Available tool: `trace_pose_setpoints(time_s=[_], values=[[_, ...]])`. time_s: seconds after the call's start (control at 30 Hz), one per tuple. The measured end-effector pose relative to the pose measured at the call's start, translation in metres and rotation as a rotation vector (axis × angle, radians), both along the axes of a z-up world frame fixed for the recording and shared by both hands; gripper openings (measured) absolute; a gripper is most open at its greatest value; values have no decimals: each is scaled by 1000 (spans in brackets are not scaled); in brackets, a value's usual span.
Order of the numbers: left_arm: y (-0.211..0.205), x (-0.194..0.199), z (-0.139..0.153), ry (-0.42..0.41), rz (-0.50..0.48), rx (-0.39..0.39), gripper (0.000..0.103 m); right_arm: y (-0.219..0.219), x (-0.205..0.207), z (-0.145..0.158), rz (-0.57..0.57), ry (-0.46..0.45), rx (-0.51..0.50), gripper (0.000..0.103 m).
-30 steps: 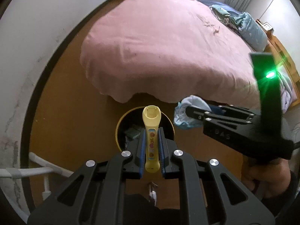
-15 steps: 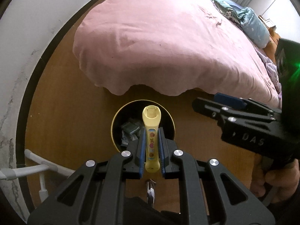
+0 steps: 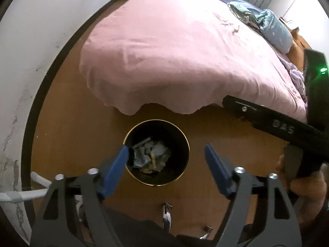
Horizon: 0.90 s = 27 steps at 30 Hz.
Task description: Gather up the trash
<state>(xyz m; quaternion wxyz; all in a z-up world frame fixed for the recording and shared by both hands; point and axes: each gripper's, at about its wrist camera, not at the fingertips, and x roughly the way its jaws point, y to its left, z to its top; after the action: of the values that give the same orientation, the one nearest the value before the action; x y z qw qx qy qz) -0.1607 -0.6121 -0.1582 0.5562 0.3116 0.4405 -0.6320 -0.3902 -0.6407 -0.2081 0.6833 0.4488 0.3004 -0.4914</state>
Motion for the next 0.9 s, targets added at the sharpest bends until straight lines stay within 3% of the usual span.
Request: trace_pose_setpoints(time_s=[0.1, 0.27, 0.43, 0.67, 0.8, 0.9], values=[[25, 15, 27, -32, 55, -53, 94, 4, 10, 5, 33, 4, -23, 89], [107, 64, 92, -99, 248, -218, 96, 17, 56, 18, 156, 20, -75, 94], [212, 129, 136, -151, 483, -288, 96, 53, 131, 57, 334, -7, -173, 96], [408, 214, 167, -320, 992, -294, 96, 170, 273, 137, 770, -108, -338, 96], [508, 231, 168, -419, 1243, -237, 96, 247, 340, 170, 1012, -164, -406, 96], [566, 229, 160, -459, 1372, -204, 96, 303, 375, 185, 1159, -214, -456, 96]])
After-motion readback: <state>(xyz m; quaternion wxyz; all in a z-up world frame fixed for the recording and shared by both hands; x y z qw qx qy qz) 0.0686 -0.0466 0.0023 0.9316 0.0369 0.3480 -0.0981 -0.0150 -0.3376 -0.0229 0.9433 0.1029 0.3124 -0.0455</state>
